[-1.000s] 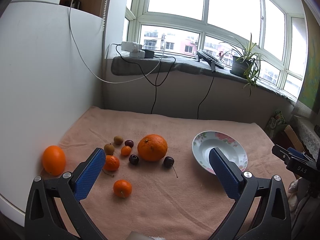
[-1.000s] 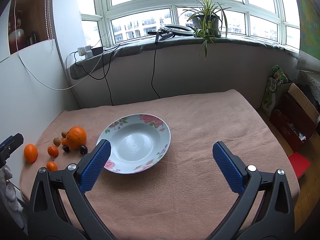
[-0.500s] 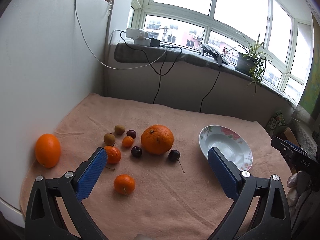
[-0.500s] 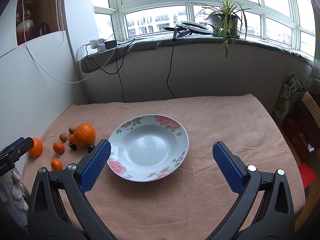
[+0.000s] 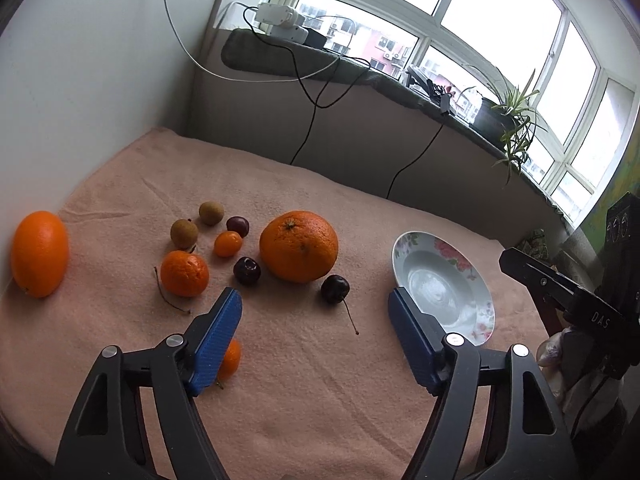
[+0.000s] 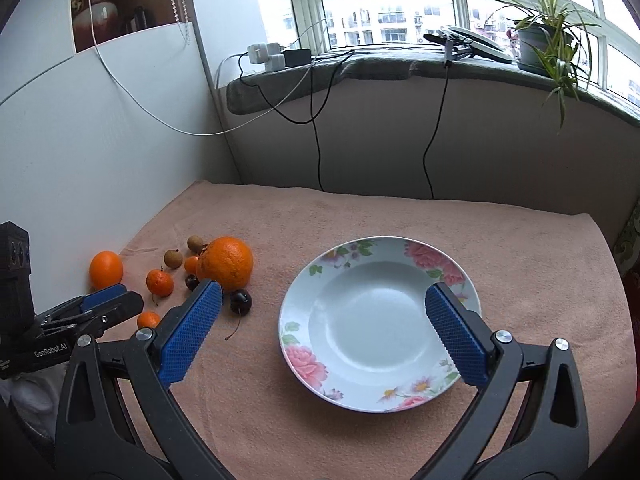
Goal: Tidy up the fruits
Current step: 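Move the open right gripper down around the large orange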
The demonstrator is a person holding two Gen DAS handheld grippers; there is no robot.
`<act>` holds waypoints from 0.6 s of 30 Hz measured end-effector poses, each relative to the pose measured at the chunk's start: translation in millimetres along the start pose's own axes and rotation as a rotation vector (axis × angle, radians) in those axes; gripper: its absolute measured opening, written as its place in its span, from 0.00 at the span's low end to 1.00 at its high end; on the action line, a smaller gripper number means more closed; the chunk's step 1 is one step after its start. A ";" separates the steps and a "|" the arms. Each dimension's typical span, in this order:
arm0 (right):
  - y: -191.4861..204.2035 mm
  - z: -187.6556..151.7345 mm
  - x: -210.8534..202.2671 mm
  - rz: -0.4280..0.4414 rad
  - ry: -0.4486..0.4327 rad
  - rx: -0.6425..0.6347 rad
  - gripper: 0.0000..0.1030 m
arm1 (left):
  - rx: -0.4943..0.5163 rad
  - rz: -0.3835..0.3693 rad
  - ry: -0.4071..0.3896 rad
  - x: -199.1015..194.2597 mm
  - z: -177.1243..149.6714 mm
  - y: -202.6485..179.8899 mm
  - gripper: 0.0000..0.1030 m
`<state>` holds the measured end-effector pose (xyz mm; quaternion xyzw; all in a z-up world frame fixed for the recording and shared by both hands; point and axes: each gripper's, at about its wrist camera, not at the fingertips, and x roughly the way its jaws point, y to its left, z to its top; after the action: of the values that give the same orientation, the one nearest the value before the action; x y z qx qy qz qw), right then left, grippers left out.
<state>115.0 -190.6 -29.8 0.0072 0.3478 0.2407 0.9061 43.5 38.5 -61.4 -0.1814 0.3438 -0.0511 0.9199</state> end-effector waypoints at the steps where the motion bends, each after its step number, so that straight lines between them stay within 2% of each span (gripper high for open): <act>1: 3.3 3.2 5.6 0.019 0.010 -0.009 1.00 | -0.010 -0.006 0.006 2.8 1.0 1.3 0.73; 5: 18.2 15.3 29.5 0.083 0.052 -0.058 1.00 | -0.032 -0.032 0.022 13.6 6.6 5.4 0.70; 14: 46.3 34.0 80.2 0.193 0.174 -0.094 1.00 | 0.001 -0.027 0.049 42.8 23.2 10.9 0.66; 18: 54.3 40.1 102.6 0.243 0.229 -0.094 0.89 | -0.024 -0.032 0.065 54.1 30.6 20.3 0.65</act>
<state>182.9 -91.2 -53.9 -0.0205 0.4335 0.3638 0.8242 103.9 54.6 -80.8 -0.1961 0.3710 -0.0674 0.9052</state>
